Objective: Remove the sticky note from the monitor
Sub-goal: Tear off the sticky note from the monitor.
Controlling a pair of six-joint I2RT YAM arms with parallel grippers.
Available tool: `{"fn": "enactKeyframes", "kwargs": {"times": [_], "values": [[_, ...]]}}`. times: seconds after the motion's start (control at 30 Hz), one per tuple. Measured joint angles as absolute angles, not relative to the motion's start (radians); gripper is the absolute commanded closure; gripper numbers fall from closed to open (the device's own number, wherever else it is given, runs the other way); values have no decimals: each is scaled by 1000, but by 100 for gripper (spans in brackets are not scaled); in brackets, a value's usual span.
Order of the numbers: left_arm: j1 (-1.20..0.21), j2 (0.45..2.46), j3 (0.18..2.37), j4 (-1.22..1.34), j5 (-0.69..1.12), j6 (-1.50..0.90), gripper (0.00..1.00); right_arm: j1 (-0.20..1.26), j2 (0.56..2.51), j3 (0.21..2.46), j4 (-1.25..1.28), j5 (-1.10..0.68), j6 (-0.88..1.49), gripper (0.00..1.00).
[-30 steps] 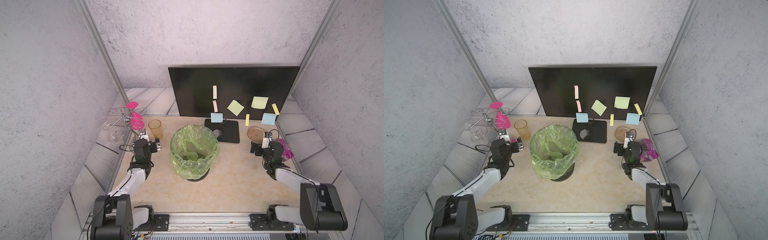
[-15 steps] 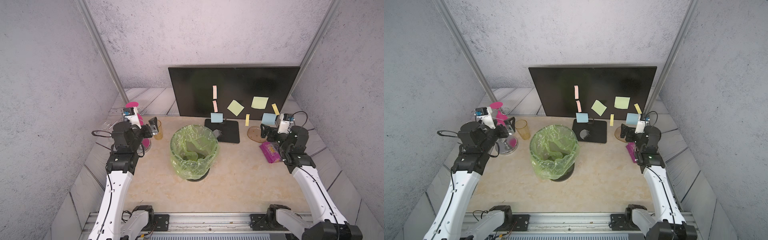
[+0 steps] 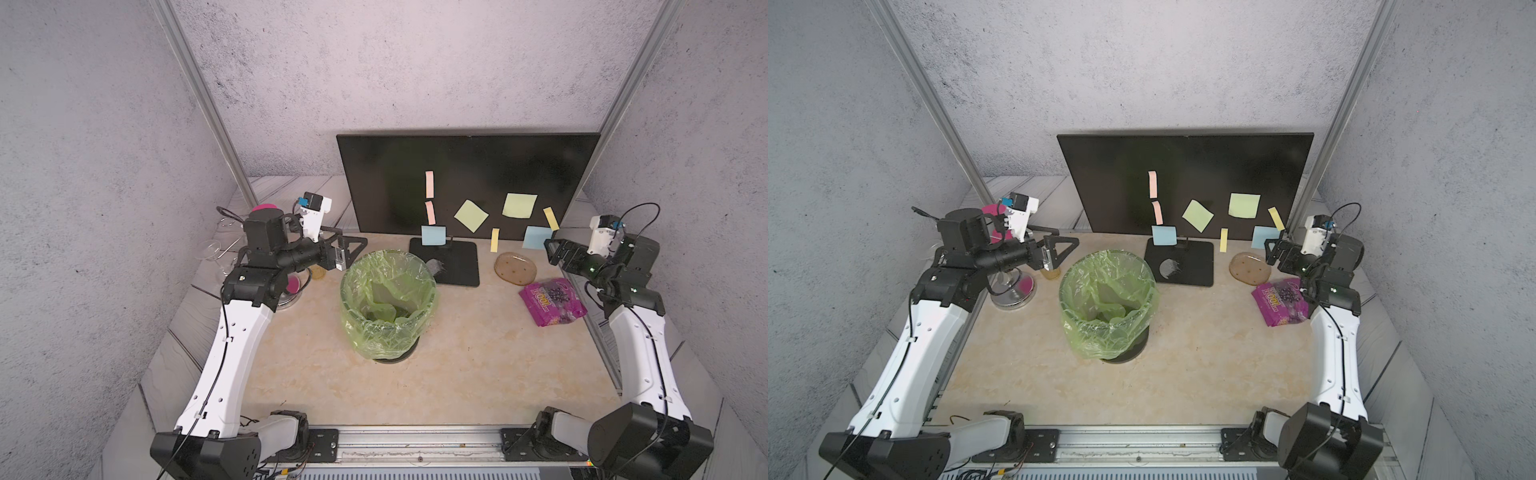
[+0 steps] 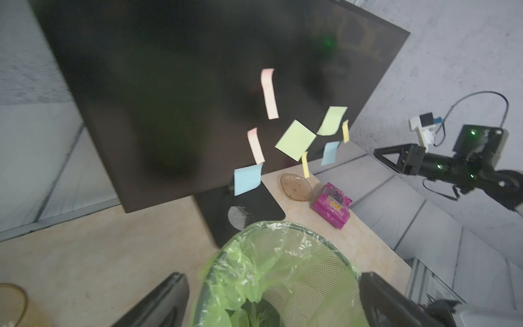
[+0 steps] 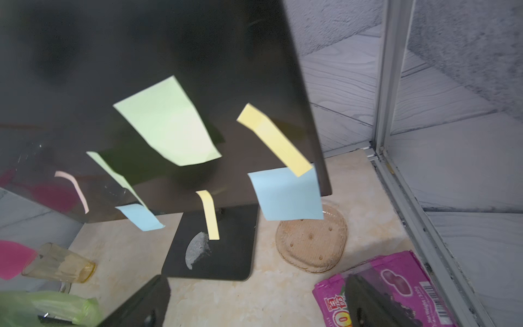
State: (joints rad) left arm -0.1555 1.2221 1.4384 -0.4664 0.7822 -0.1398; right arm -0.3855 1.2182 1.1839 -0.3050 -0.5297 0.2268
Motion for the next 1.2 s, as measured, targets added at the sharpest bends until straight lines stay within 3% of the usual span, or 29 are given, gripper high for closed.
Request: {"fn": "enactKeyframes", "kwargs": {"times": [0.3, 0.57, 1.2], "values": [[-212, 1272, 1445, -477, 812, -111, 0, -461, 1419, 1317, -299, -716, 262, 1], [-221, 1295, 1445, -462, 812, -105, 0, -474, 1522, 1357, -216, -869, 352, 8], [-223, 1311, 1445, -474, 808, -53, 0, -446, 1644, 1364, -43, -996, 541, 25]]}}
